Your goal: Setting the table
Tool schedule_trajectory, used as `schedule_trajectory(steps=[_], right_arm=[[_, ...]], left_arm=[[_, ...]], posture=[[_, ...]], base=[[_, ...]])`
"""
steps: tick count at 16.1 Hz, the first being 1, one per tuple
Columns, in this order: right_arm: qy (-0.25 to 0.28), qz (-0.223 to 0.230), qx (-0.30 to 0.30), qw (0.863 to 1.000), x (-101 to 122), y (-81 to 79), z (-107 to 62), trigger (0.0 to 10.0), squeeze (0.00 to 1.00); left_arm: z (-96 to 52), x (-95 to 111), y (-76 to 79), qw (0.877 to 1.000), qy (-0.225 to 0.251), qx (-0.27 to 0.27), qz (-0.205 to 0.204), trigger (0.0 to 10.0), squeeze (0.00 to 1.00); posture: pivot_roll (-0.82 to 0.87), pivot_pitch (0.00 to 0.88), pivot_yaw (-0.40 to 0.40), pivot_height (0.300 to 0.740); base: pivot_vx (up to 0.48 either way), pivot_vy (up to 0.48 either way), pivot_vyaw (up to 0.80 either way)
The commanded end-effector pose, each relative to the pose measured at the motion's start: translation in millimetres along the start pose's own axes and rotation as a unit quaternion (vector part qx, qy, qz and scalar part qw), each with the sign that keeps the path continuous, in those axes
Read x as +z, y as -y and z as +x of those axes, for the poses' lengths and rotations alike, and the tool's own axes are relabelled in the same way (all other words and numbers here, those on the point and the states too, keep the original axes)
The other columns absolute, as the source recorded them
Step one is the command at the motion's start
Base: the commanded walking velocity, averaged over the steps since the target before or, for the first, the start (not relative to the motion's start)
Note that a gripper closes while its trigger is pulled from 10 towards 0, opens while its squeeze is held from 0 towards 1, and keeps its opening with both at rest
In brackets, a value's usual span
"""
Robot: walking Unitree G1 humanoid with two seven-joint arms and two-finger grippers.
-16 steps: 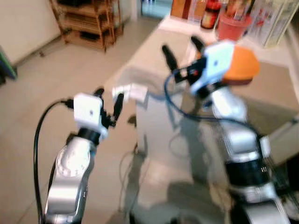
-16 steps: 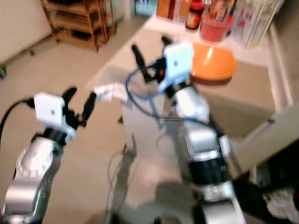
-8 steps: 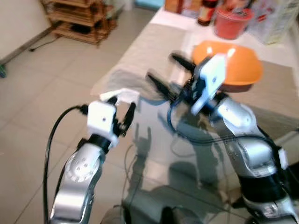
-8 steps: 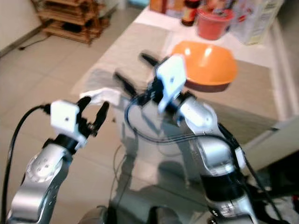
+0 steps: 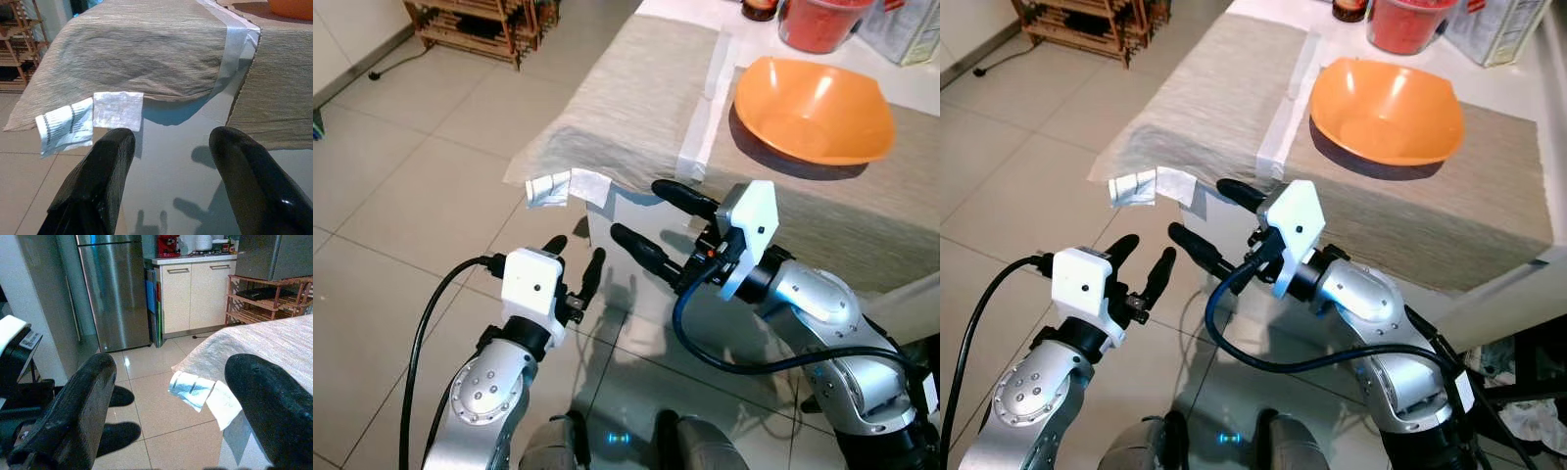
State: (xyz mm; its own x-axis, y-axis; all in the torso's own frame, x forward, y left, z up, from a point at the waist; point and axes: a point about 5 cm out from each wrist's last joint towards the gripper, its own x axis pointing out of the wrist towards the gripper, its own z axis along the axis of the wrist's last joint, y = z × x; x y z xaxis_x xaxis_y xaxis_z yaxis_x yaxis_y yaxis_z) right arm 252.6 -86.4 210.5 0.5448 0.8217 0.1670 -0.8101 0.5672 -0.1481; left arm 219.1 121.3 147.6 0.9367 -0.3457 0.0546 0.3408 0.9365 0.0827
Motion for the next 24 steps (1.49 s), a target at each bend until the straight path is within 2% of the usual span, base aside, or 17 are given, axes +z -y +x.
schedule_trajectory(steps=[1,2,3,4,5,6,7,9,11,12,15,16,17,18,21,22,24], right_arm=[[0.012,-0.033,0.007,0.999,14,4.1,3.8,10.0,0.00],[0.014,-0.057,0.007,0.998,20,8.9,5.8,10.0,0.00],[-0.027,-0.152,0.008,0.988,31,23.8,7.4,10.0,0.00],[-0.106,-0.278,0.003,0.955,40,45.9,2.7,10.0,0.00],[-0.156,-0.338,-0.014,0.928,48,62.9,-5.0,10.0,0.00],[-0.167,-0.348,-0.022,0.922,52,67.9,-7.7,10.0,0.00],[-0.179,-0.356,-0.052,0.916,65,78.8,-14.3,10.0,0.00],[-0.195,-0.367,-0.067,0.907,71,84.0,-18.6,10.0,0.00],[-0.243,-0.387,-0.078,0.886,59,91.7,-23.1,10.0,0.00],[-0.257,-0.396,-0.107,0.875,57,99.5,-24.2,10.0,0.00],[-0.303,-0.379,-0.124,0.866,47,106.6,-28.1,10.0,0.00],[-0.320,-0.378,-0.134,0.859,44,110.1,-31.3,10.0,0.00],[-0.342,-0.378,-0.146,0.848,41,115.6,-35.8,4.2,0.00],[-0.354,-0.380,-0.153,0.841,38,118.5,-38.0,0.0,0.00],[-0.369,-0.394,-0.167,0.825,38,121.7,-39.0,0.0,0.00],[-0.367,-0.388,-0.162,0.830,37,120.7,-37.5,0.0,0.00],[-0.368,-0.391,-0.163,0.828,36,121.1,-36.9,0.0,0.00]], left_arm=[[-1.0,3,2.1,1.000,0.002,-0.004,0.004,10.0,0.00],[-0.7,4,1.8,1.000,0.004,-0.004,0.005,10.0,0.00],[-0.4,6,1.4,1.000,0.006,-0.004,0.006,10.0,0.00],[-0.3,7,1.0,1.000,0.008,-0.004,0.008,10.0,0.00],[-0.5,7,0.9,1.000,0.009,-0.003,0.008,10.0,0.00],[-0.7,7,0.9,1.000,0.009,-0.003,0.008,10.0,0.00],[-0.9,7,1.0,1.000,0.009,-0.004,0.007,10.0,0.00],[-0.3,7,1.4,1.000,0.010,-0.004,0.006,10.0,0.00],[0.9,8,3.1,1.000,0.012,-0.008,0.006,10.0,0.00],[1.3,9,2.8,1.000,0.013,-0.007,0.007,10.0,0.00],[2.1,10,1.4,1.000,0.015,-0.004,0.010,10.0,0.00],[2.0,10,0.9,1.000,0.016,-0.002,0.010,10.0,0.00],[2.2,11,0.0,1.000,0.017,-0.001,0.010,10.0,0.00],[2.5,11,-0.5,1.000,0.018,0.000,0.011,10.0,0.00],[3.7,12,-1.4,1.000,0.020,0.001,0.013,10.0,0.00],[4.3,12,-1.4,1.000,0.020,0.001,0.015,10.0,0.00],[5.2,12,-1.1,1.000,0.021,-0.001,0.020,10.0,0.00]], posture=[[-0.11,0.266,0.004,0.740],[-0.11,0.266,0.004,0.740],[-0.10,0.263,0.004,0.740],[-0.10,0.261,0.002,0.740],[-0.10,0.262,0.001,0.740],[-0.10,0.262,0.001,0.740],[-0.11,0.260,0.002,0.740],[-0.11,0.257,0.006,0.740],[-0.11,0.252,0.008,0.740],[-0.11,0.249,0.007,0.740],[-0.10,0.245,0.005,0.740],[-0.10,0.244,0.005,0.740],[-0.10,0.242,0.005,0.740],[-0.10,0.240,0.003,0.740],[-0.10,0.234,0.004,0.740],[-0.10,0.233,0.002,0.740],[-0.10,0.230,0.000,0.740]], base=[[0.000,0.000,0.00],[0.000,0.000,0.00],[0.000,0.000,0.00],[0.000,0.000,0.00],[0.000,0.000,0.00],[0.000,0.000,0.00],[0.000,0.000,0.00],[0.000,0.000,0.00],[0.000,0.000,0.00],[0.000,0.000,0.00],[0.000,0.000,0.00],[0.000,0.000,0.00],[0.000,0.000,0.00],[0.000,0.000,0.00],[0.000,0.000,0.00],[0.000,0.000,0.00],[0.000,0.000,0.00]])
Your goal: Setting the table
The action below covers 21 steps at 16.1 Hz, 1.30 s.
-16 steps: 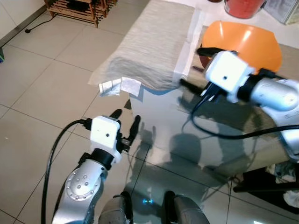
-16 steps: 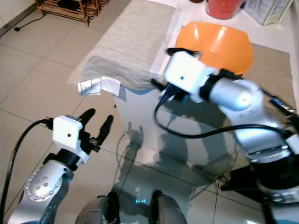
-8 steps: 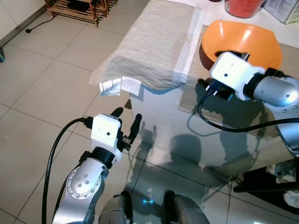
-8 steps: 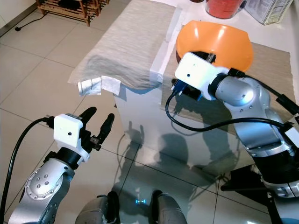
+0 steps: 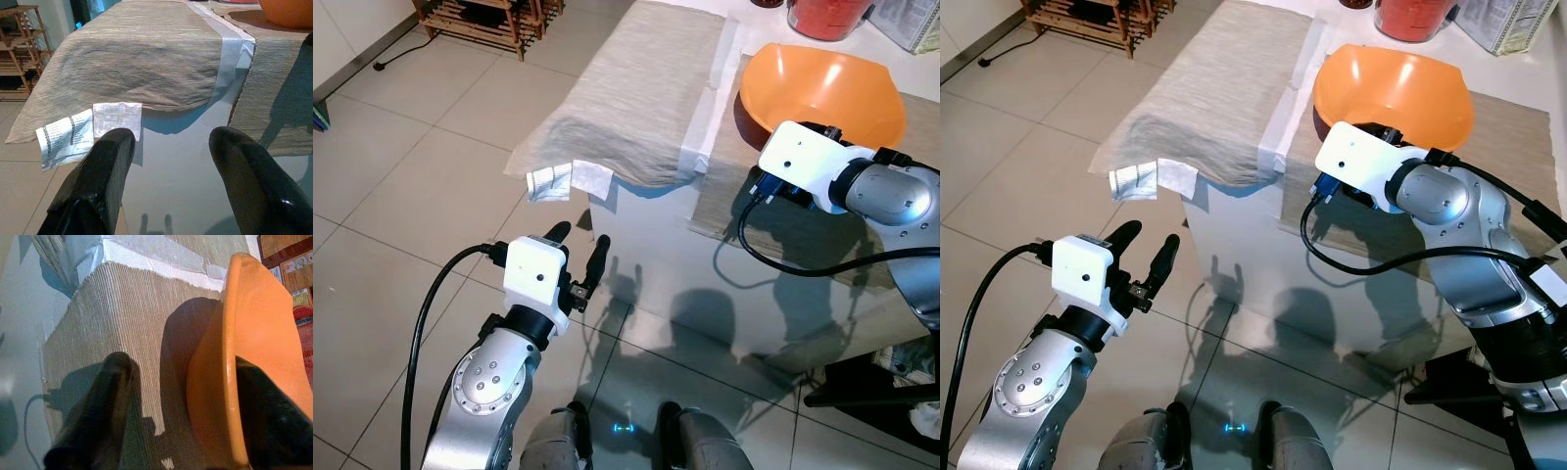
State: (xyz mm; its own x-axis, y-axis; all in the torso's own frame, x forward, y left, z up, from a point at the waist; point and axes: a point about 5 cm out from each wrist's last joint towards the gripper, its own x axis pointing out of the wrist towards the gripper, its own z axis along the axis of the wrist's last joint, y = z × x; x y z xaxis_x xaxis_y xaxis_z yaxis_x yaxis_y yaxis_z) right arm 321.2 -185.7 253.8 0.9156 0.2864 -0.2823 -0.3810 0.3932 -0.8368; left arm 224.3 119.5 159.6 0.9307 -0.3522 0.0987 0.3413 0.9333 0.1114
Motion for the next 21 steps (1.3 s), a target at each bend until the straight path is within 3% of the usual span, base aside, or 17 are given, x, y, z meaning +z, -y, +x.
schedule_trajectory(steps=[1,15,21], right_arm=[[-0.007,-0.005,-0.010,1.000,0.8,4.7,0.2,0.0,0.00],[-0.002,0.002,-0.017,1.000,2.9,4.9,1.0,0.0,0.00],[-0.001,-0.002,-0.054,0.999,4.1,12.6,1.9,0.0,0.00]], left_arm=[[-0.4,0.9,0.1,1.000,-0.001,0.001,0.006,10.0,0.00],[1.0,2.8,0.9,1.000,0.002,-0.004,0.011,10.0,0.00],[2.7,4.1,-0.8,1.000,0.005,-0.002,0.013,10.0,0.00]], posture=[[-0.10,0.228,-0.001,0.740],[-0.10,0.228,-0.001,0.740],[-0.10,0.223,0.001,0.740]], base=[[0.000,0.000,0.00],[0.000,0.000,0.00],[0.000,0.000,0.00]])
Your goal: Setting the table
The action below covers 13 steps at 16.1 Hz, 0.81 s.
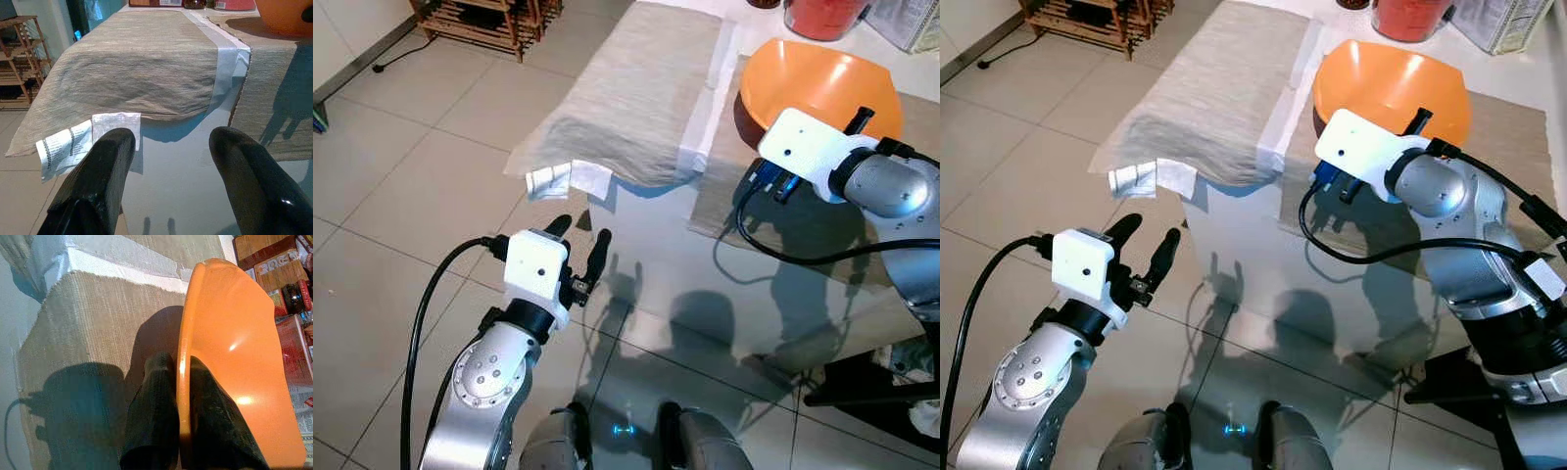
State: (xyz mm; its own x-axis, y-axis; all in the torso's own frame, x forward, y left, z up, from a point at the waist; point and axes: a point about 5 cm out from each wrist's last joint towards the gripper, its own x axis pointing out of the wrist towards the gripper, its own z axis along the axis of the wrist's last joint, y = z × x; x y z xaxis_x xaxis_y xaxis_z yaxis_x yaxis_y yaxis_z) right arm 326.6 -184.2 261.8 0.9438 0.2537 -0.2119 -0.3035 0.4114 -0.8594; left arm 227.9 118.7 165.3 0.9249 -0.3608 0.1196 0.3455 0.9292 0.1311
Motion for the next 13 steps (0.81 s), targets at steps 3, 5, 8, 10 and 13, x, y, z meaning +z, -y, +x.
schedule_trajectory(steps=[3,5,8,10,13], right_arm=[[0.001,-0.007,-0.044,0.999,1,9.3,1.7,0.0,0.00],[0.025,-0.015,-0.107,0.994,10,17.0,5.8,0.0,0.00],[0.191,0.083,-0.171,0.963,60,21.4,3.4,10.0,0.00],[0.300,0.154,-0.145,0.930,91,6.4,-3.5,10.0,0.00],[0.432,0.366,-0.059,0.822,117,-24.1,-23.7,10.0,0.00]], left_arm=[[-0.3,-1,-0.1,1.000,-0.004,0.002,0.004,10.0,0.00],[1.7,-1,-3.8,1.000,0.000,0.012,0.004,10.0,0.00],[5.8,4,-21.0,0.998,0.019,0.055,-0.005,10.0,0.00],[7.1,5,-35.3,0.995,0.028,0.092,-0.016,10.0,0.00],[4.2,1,-49.9,0.990,0.042,0.124,-0.059,10.0,0.00]], posture=[[-0.11,0.218,0.000,0.740],[-0.10,0.204,-0.002,0.740],[-0.09,0.171,0.000,0.740],[-0.09,0.152,0.002,0.740],[-0.09,0.132,0.000,0.740]], base=[[0.000,0.000,0.00],[0.000,0.000,0.00],[0.000,0.000,0.00],[0.000,0.000,0.00],[0.000,0.000,0.00]])
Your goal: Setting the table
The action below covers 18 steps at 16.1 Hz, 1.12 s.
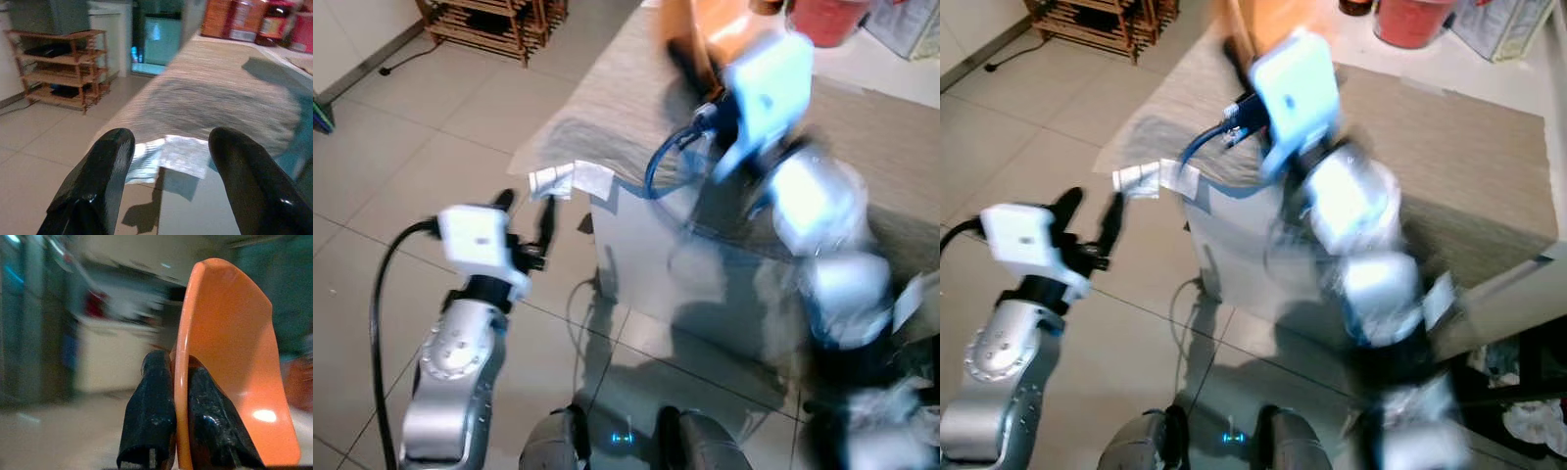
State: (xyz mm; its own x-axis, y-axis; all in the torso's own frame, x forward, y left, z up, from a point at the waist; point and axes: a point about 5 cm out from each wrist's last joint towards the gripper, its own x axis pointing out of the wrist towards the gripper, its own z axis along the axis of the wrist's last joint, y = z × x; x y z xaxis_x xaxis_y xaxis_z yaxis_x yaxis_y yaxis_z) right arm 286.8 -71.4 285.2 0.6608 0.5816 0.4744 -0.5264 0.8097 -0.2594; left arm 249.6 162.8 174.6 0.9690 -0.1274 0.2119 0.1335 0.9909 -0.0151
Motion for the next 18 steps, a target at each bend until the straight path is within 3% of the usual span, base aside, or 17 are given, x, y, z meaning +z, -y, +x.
schedule_trajectory(steps=[1,2,3,7,9,14,18], right_arm=[[0.047,0.042,0.004,0.998,15,0.3,-4.0,10.0,0.00],[0.065,0.117,0.004,0.991,14,-5.7,-12.6,10.0,0.00],[0.066,0.143,-0.003,0.988,11,-6.1,-17.1,10.0,0.00],[0.046,0.157,0.012,0.987,0,-3.7,-26.1,10.0,0.00],[-0.002,0.180,0.053,0.982,-14,-14.1,-32.5,10.0,0.00],[-0.031,0.228,0.125,0.965,-23,-25.8,-45.1,10.0,0.00],[-0.049,0.222,0.156,0.961,-24,-26.4,-51.5,10.0,0.00]], left_arm=[[-1.1,-2,-1.9,1.000,0.004,0.004,-0.014,10.0,0.00],[-1.4,-2,-3.4,1.000,0.009,0.005,-0.029,10.0,0.00],[-1.2,-3,-4.0,0.999,0.012,0.003,-0.033,10.0,0.00],[7.6,-3,-2.4,0.999,0.022,-0.012,-0.040,10.0,0.00],[15.8,-1,1.0,0.998,0.032,-0.023,-0.044,10.0,0.00],[16.0,-1,0.5,0.998,0.035,-0.026,-0.043,10.0,0.00],[13.8,0,-3.2,0.998,0.035,-0.022,-0.040,10.0,0.00]], posture=[[-0.10,0.128,0.003,0.740],[-0.11,0.120,0.011,0.740],[-0.12,0.116,0.016,0.740],[-0.13,0.095,0.018,0.740],[-0.14,0.088,0.020,0.740],[-0.13,0.090,0.021,0.740],[-0.13,0.097,0.018,0.740]], base=[[0.000,-0.364,0.00],[0.000,-0.454,0.00],[0.000,-0.454,0.00],[0.000,-0.451,0.00],[0.000,-0.454,0.00],[0.000,-0.452,-0.80],[0.000,-0.450,-0.80]])
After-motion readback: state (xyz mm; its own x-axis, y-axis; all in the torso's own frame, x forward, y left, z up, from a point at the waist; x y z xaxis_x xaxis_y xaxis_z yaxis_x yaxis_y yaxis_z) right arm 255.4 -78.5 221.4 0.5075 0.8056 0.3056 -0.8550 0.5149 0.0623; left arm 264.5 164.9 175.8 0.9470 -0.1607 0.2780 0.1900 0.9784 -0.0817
